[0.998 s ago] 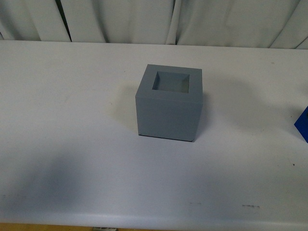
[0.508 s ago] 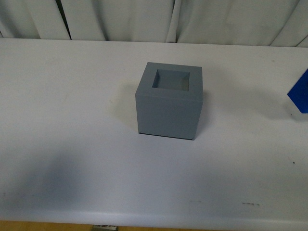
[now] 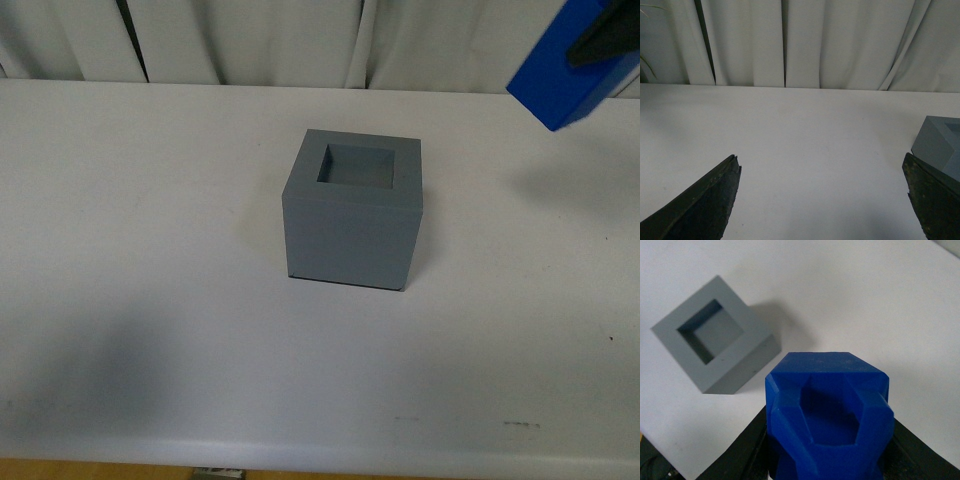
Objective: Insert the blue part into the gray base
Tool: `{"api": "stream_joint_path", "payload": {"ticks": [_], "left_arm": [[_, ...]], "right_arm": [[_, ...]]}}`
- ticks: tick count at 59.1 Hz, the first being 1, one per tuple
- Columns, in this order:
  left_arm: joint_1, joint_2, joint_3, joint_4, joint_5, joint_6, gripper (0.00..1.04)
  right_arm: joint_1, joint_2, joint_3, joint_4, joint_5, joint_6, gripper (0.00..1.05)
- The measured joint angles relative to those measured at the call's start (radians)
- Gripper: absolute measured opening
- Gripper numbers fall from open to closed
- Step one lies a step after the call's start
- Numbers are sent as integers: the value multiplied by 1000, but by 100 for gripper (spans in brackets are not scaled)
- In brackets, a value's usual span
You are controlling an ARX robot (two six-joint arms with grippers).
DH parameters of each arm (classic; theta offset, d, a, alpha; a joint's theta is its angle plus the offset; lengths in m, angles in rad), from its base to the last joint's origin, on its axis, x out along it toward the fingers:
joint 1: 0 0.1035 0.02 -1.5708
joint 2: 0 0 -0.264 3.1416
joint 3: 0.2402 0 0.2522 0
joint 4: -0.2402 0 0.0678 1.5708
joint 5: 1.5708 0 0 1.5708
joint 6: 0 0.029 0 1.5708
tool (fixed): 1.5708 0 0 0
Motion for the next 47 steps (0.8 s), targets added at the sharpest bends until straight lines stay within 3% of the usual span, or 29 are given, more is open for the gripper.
{"api": "stream_joint_path", "payload": {"ticks": [10, 25, 47], "left_arm": [[0, 0, 0, 0, 0, 0, 98], [0, 0, 0, 0, 0, 0, 98], [0, 0, 0, 0, 0, 0, 98]], "right_arm": [[35, 48, 103, -101, -65, -138, 47], [77, 177, 293, -301, -80, -310, 47], [171, 272, 429, -404, -55, -395, 47]]}}
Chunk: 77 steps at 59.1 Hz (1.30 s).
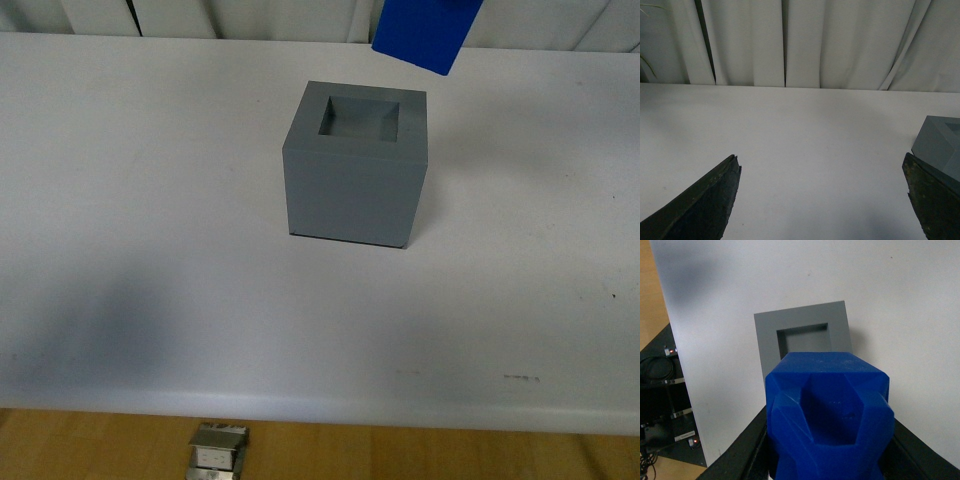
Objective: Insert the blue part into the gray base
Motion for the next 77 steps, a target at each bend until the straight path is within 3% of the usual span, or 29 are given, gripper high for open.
{"api": "stream_joint_path", "payload": {"ticks": [25, 77], "left_arm": [[0, 0, 0, 0, 0, 0, 98], [0, 0, 0, 0, 0, 0, 98]], "right_arm": [[55, 64, 6, 2, 84, -18, 47], [89, 134, 53, 16, 111, -12, 47]]}}
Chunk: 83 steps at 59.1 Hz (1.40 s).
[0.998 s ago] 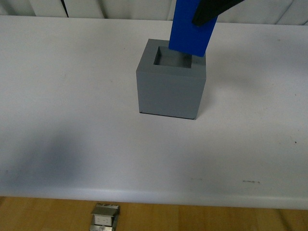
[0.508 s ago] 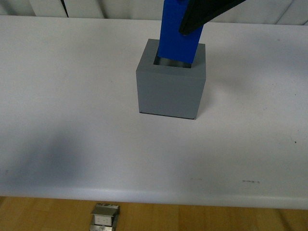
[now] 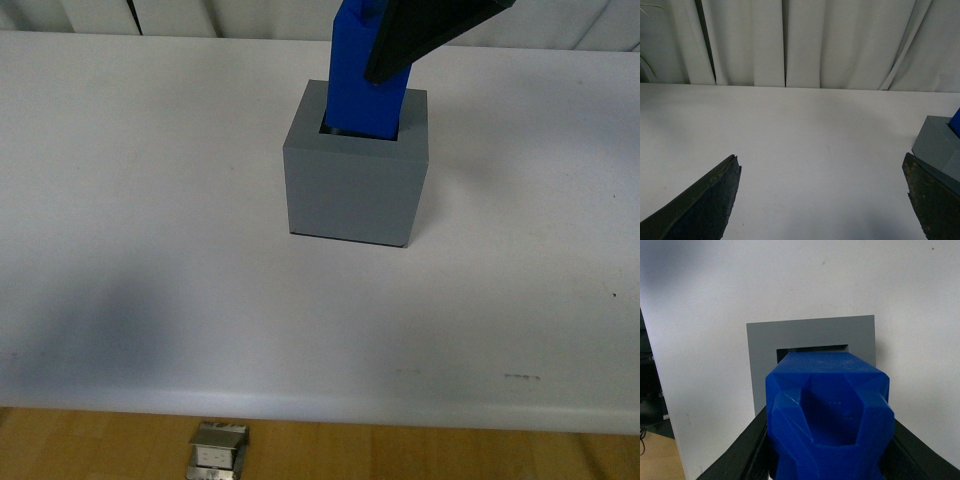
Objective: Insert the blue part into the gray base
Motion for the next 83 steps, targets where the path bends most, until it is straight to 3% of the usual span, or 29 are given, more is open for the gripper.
{"api": "stream_joint_path", "payload": {"ticks": [23, 35, 39, 51, 59, 73, 80, 83], "left_arm": [[0, 0, 0, 0, 0, 0, 98], [0, 0, 0, 0, 0, 0, 98], [0, 0, 0, 0, 0, 0, 98], [0, 0, 0, 0, 0, 0, 98], [0, 0, 0, 0, 0, 0, 98], [0, 0, 0, 0, 0, 0, 98], [0, 0, 0, 0, 0, 0, 98], [0, 0, 0, 0, 0, 0, 98]], "right_arm": [[1, 6, 1, 2, 5, 0, 48], [-3, 3, 2, 36, -45, 37, 90], [-6, -6, -3, 67, -56, 60, 98], [-33, -135, -126, 261, -87, 191, 96], [-85, -252, -250, 432, -56, 362, 96], [-198, -452, -575, 693, 132, 618, 96], [-308, -592, -836, 857, 256, 758, 96], [-360, -647, -937, 913, 262, 807, 96]]}}
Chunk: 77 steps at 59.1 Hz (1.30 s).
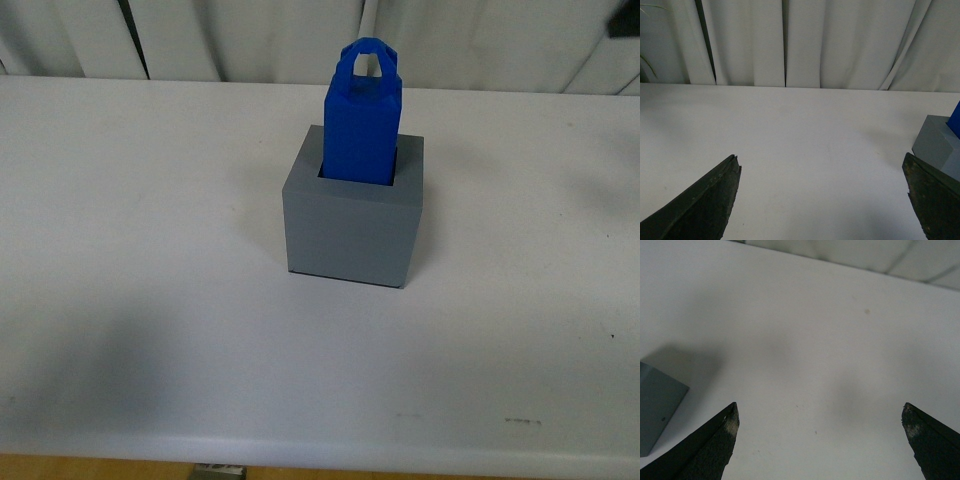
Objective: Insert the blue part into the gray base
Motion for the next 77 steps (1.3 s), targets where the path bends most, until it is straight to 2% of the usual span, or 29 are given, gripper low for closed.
{"api": "stream_joint_path", "payload": {"ticks": [8, 19, 32, 33, 36, 38, 44, 46, 50, 58, 61, 68, 77], "left_arm": [[0, 0, 0, 0, 0, 0, 98], [0, 0, 0, 0, 0, 0, 98], [0, 0, 0, 0, 0, 0, 98], [0, 0, 0, 0, 0, 0, 98], [0, 0, 0, 0, 0, 0, 98], [0, 0, 0, 0, 0, 0, 98], [0, 1, 0, 0, 0, 0, 98], [0, 0, 0, 0, 0, 0, 98], [0, 0, 0, 0, 0, 0, 98], [0, 0, 0, 0, 0, 0, 98], [0, 0, 0, 0, 0, 0, 98], [0, 0, 0, 0, 0, 0, 98], [0, 0, 0, 0, 0, 0, 98]], "right_arm": [[-59, -97, -167, 90, 51, 31, 96], [-82, -254, -403, 259, 166, 82, 96], [-90, -314, -491, 305, 138, 122, 95], [-93, -309, -500, 337, 126, 122, 94], [-100, -290, -578, 575, 42, 124, 85], [-100, -287, -627, 703, 20, 124, 80], [-85, -312, -717, 931, 17, 124, 66], [-60, -341, -734, 970, 65, 124, 59], [-40, -396, -756, 972, 71, 124, 46], [-31, -517, -823, 901, 71, 124, 10], [-31, -550, -833, 880, 71, 124, 2], [-31, -583, -874, 907, 71, 124, 1], [-31, -670, -904, 824, 71, 124, 1]]}}
